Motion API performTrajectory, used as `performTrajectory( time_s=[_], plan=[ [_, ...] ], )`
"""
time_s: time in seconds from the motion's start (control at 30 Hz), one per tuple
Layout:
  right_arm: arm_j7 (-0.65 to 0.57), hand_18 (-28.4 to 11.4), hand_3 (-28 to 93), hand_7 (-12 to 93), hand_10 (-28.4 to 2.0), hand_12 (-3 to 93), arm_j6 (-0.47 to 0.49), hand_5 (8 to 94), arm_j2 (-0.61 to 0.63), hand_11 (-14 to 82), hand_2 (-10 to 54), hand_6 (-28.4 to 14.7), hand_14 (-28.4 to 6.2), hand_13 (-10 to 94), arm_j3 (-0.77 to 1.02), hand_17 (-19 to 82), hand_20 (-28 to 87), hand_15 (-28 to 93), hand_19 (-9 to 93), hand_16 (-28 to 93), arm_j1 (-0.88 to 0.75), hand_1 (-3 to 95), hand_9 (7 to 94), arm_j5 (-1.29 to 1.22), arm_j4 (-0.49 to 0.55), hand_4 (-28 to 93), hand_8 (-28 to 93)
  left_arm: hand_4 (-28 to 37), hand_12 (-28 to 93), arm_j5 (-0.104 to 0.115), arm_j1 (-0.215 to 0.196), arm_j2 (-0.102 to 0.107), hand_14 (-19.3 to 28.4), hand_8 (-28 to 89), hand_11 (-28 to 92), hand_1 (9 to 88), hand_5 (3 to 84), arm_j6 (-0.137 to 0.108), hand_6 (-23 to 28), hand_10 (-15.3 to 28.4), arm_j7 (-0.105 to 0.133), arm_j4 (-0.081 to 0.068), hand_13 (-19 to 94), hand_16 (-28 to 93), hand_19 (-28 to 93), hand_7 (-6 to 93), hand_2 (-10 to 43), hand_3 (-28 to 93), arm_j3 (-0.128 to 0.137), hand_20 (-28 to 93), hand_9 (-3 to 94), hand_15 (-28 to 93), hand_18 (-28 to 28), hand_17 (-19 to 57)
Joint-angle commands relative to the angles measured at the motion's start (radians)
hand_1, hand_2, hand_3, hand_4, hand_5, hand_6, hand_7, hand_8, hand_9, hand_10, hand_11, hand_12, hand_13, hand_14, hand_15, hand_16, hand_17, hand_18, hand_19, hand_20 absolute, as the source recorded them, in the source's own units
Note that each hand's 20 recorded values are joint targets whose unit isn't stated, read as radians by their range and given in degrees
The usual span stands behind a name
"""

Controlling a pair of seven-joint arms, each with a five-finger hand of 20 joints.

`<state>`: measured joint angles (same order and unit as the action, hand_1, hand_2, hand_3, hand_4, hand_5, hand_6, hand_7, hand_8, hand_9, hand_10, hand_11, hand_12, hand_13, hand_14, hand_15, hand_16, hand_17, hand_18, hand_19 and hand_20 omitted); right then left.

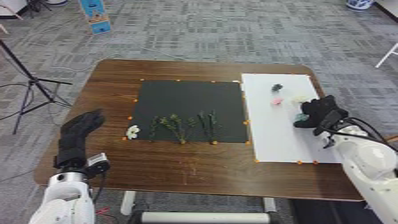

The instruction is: Arrange flowers

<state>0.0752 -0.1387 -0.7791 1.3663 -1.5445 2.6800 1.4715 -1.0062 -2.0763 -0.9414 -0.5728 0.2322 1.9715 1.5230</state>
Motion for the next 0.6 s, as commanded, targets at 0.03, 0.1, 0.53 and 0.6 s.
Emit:
performTrajectory(
  time_s=[0.03,0.1,0.53,0.6],
  plan=[
    [-0.024,-26.0,61,40,-13.3,31.5,-0.033,68.9,0.021,40.4,5.1,1.2,-14.5,69,-0.024,33,67,72,83,41,-0.022,36.3,79.8,-0.012,0.006,-20,-6,-28.3,12,0.000,-0.011,-0.012,15.2,-10,23,25.4,49.5,0.014,2.6,12.6,0.003,0.010,41,0,17,19.3,13.7,73,0.007,20,51.7,18,13.1,4.5],
    [-0.018,-25.7,56,40,-13.1,31.5,-0.025,72.8,0.039,39.8,12.7,1.5,-13.9,71,-0.023,34,67,72,83,42,-0.029,41.3,81.7,-0.023,0.032,-19,-9,-28.3,12,0.005,-0.019,-0.012,15.1,-10,23,25.3,49.4,0.011,2.6,12.6,0.004,0.013,41,0,17,19.3,13.7,73,0.010,20,51.8,18,13.2,4.5],
    [-0.030,-24.7,57,42,-11.5,32.9,-0.164,72.9,0.184,41.8,13.3,1.1,-12.6,72,-0.092,35,67,73,85,43,0.035,45.8,82.4,-0.164,0.245,-21,-8,-28.3,12,0.019,-0.037,0.013,15.2,-10,23,24.7,49.5,-0.002,2.7,12.6,0.007,0.020,41,0,16,19.1,13.6,73,0.046,19,51.8,18,13.1,4.6],
    [-0.027,-24.6,57,42,-11.4,32.9,-0.188,72.9,0.199,41.9,13.2,1.1,-12.5,72,-0.138,35,67,73,85,43,0.093,46.0,82.3,-0.190,0.268,-21,-8,-28.3,12,0.033,-0.042,0.017,15.1,-10,23,24.6,49.5,-0.006,2.7,12.6,0.012,0.017,41,0,16,19.1,13.6,73,0.052,19,51.8,18,13.1,4.6]
  ],
)
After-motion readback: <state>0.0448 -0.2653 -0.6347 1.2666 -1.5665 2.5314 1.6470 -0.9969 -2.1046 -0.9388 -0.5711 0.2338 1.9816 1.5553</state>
